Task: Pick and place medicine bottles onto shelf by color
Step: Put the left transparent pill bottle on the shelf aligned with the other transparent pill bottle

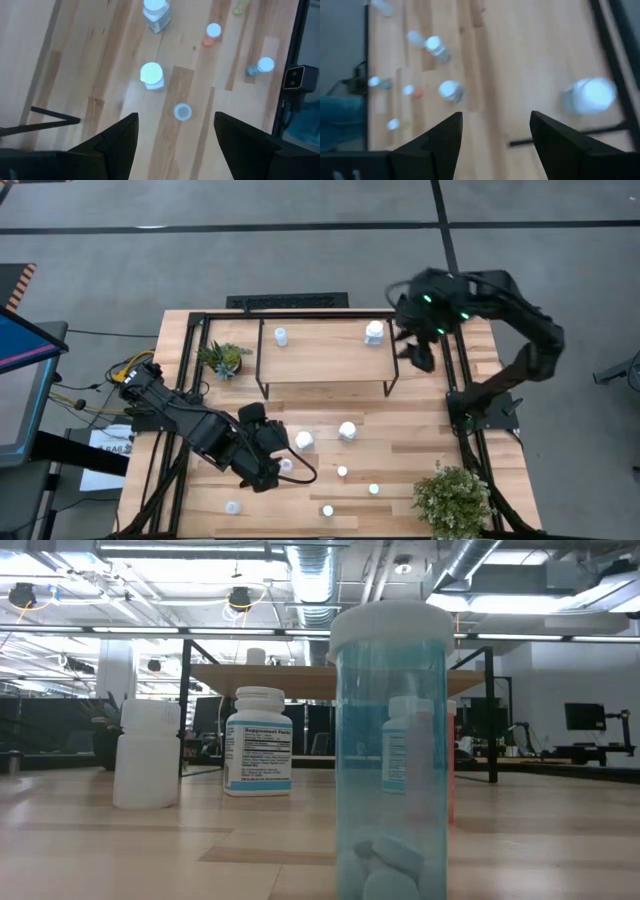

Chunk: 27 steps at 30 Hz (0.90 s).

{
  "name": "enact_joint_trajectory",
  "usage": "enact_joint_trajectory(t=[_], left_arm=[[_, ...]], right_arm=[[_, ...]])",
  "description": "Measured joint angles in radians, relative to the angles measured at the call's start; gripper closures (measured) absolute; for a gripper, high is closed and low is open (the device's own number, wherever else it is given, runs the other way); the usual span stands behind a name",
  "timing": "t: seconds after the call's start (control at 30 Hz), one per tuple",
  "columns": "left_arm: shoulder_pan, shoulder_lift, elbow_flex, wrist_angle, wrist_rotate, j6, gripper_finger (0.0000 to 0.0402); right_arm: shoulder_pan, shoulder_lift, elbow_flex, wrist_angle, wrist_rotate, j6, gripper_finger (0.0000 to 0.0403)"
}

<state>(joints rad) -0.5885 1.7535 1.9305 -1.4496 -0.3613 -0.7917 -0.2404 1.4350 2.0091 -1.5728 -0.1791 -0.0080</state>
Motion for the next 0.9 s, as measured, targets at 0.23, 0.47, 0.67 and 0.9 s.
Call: enact_joint_trajectory(t=[0.23, 0.47, 0.67, 0.9], left_arm=[[-0.046, 0.0, 0.0, -0.024, 0.183, -0.115, 0.0155], [-0.172, 0.0, -0.049, -0.027, 0.287, -0.318, 0.0155], [-0.278, 0.0, -0.16, 0.04, 0.362, -0.529, 0.0155], [-0.357, 0.0, -0.315, 0.215, 0.327, -0.684, 0.0155]], right_arm=[[0.221, -0.19, -0.269, 0.092, 0.087, 0.245, 0.0148], [0.401, -0.339, -0.592, 0.324, 0.18, 0.47, 0.0148], [0.494, -0.395, -0.814, 0.529, 0.18, 0.584, 0.0148], [0.55, -0.387, -0.95, 0.693, 0.18, 0.663, 0.0148]])
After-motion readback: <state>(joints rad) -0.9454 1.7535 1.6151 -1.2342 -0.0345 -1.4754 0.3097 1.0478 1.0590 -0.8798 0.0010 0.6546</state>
